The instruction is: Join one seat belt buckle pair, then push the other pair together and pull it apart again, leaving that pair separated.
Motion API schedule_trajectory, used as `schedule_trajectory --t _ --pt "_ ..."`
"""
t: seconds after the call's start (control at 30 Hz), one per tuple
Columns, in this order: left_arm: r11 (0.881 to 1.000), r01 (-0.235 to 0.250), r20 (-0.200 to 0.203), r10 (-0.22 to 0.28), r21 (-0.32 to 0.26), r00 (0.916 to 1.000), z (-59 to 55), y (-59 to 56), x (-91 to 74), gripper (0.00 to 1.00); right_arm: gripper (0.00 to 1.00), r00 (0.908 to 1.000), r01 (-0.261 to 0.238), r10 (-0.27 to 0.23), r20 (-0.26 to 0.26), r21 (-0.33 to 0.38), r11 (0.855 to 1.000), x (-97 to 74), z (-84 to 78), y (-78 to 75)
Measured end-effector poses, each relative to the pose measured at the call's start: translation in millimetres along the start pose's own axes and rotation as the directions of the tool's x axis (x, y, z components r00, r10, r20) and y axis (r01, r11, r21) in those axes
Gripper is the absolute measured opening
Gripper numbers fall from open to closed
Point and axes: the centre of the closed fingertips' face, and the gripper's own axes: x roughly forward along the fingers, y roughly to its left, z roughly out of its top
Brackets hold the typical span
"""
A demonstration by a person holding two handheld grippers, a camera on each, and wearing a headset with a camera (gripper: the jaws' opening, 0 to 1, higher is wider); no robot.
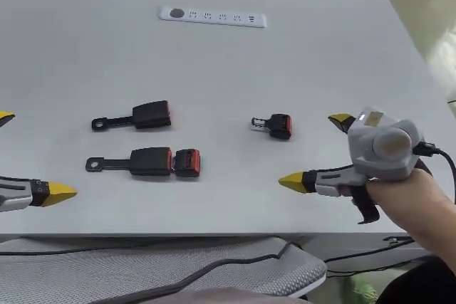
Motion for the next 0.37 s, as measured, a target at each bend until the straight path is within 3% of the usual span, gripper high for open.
schedule_trajectory --t 0.37 --pt "1.000 0.004 -0.005 -0.004 -0.006 1.0000 -2.3 -1.1 1.3 1.00 1.00 1.0000 0.002 -0.002 -0.003 -0.003 1.000 1.1 1.4 -1.7"
